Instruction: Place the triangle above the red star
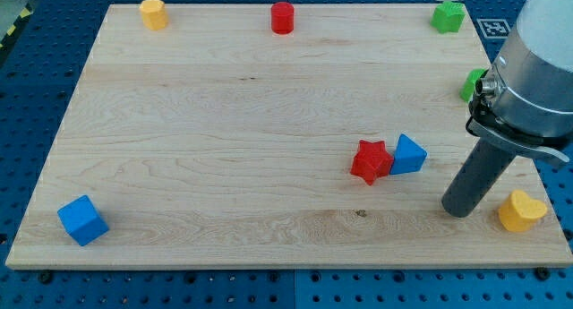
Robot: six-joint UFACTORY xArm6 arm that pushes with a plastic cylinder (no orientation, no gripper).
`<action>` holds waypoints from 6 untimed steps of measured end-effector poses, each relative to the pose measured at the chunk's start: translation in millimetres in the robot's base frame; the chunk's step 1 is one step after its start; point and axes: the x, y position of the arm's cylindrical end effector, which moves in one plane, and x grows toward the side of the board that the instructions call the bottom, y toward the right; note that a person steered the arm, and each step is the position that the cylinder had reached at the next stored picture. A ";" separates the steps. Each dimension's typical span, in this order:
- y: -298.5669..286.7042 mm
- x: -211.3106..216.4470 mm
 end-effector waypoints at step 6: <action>-53.2 -74.9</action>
